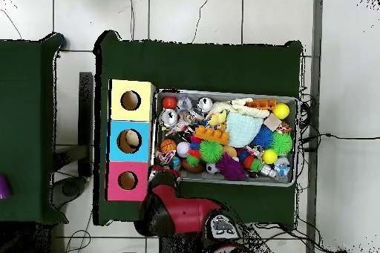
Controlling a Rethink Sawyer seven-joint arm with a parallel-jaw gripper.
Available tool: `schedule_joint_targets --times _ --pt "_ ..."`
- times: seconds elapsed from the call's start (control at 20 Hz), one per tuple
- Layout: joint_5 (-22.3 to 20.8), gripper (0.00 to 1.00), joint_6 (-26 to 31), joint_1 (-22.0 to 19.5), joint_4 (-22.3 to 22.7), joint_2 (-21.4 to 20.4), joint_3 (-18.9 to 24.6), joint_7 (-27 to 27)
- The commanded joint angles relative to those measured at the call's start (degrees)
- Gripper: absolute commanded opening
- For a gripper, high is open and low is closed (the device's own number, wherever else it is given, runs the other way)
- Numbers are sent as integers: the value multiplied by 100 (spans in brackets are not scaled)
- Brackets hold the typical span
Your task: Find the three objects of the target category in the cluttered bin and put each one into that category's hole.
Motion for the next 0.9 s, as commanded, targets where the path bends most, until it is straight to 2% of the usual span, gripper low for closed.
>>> schedule_joint_targets --times 0.05,0.25,0.75,0.9 --pt "352 100 -516 22 -807 512 45 921" --pt "356 100 -534 20 -834 522 37 884" --pt "411 100 -1087 219 -953 815 -148 816" --pt "377 100 -1095 209 -971 803 -132 809"
